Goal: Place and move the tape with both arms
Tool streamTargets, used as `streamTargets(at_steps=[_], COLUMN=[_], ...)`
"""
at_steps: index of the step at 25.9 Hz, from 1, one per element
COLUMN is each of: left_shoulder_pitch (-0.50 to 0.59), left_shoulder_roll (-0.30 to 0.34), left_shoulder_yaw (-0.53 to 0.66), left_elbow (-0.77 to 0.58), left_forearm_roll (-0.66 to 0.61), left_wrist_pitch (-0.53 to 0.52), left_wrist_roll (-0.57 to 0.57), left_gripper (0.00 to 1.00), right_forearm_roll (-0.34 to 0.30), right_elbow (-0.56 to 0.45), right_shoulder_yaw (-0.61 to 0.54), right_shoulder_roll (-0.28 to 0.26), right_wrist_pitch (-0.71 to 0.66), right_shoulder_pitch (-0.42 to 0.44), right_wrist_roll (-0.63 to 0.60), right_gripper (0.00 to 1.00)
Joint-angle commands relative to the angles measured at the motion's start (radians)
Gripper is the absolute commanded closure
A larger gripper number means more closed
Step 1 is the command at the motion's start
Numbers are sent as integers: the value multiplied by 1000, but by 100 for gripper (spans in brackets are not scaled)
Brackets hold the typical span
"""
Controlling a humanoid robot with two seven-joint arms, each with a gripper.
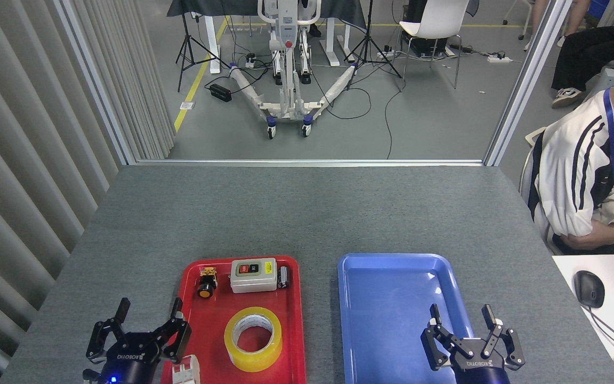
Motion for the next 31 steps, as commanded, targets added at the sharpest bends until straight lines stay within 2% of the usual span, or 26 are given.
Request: streamTargets(at_steps=[1, 4, 6, 8, 11, 14, 17, 20, 23, 27, 31], left_shoulder_pitch=[26, 16, -10, -46, -135, -231, -278, -310, -333, -408, -458], left_shoulder_roll=[-2, -4, -4, -9, -2, 33, 85, 116, 123, 142, 133], left_shoulder_yaw=[-12, -17, -23, -23, -40, -97, -199, -212, -216, -285, -307], left_elbow=[-41, -56, -56, -56, -58, -31, 4, 13, 33, 117, 179], left_forearm_roll=[1, 9, 19, 22, 27, 53, 111, 197, 278, 280, 278], left_wrist_pitch=[-4, -1, -2, -7, -54, -143, -146, -134, -53, -33, -33], left_wrist_roll=[-7, -14, -89, -285, -690, -928, -957, -978, -1067, -1222, -1258], left_gripper=[0, 0, 0, 0, 0, 0, 0, 0, 0, 0, 0], right_forearm_roll=[1, 3, 3, 4, 4, 4, 6, 6, 6, 9, 9], right_elbow=[0, 0, 0, 0, 0, 0, 0, 0, 0, 0, 0], right_shoulder_yaw=[0, 0, 0, 0, 0, 0, 0, 0, 0, 0, 0], right_shoulder_roll=[3, 4, 6, 6, 7, 7, 7, 7, 6, 6, 7], right_wrist_pitch=[-3, -11, -11, -11, -11, -11, -12, -12, -12, -14, -15], right_shoulder_pitch=[0, 0, 0, 0, 1, 1, 0, 1, 0, 0, 0], right_wrist_roll=[-1, 1, 1, 1, 1, 1, 1, 1, 1, 1, 1], right_gripper=[0, 0, 0, 0, 0, 0, 0, 0, 0, 0, 0])
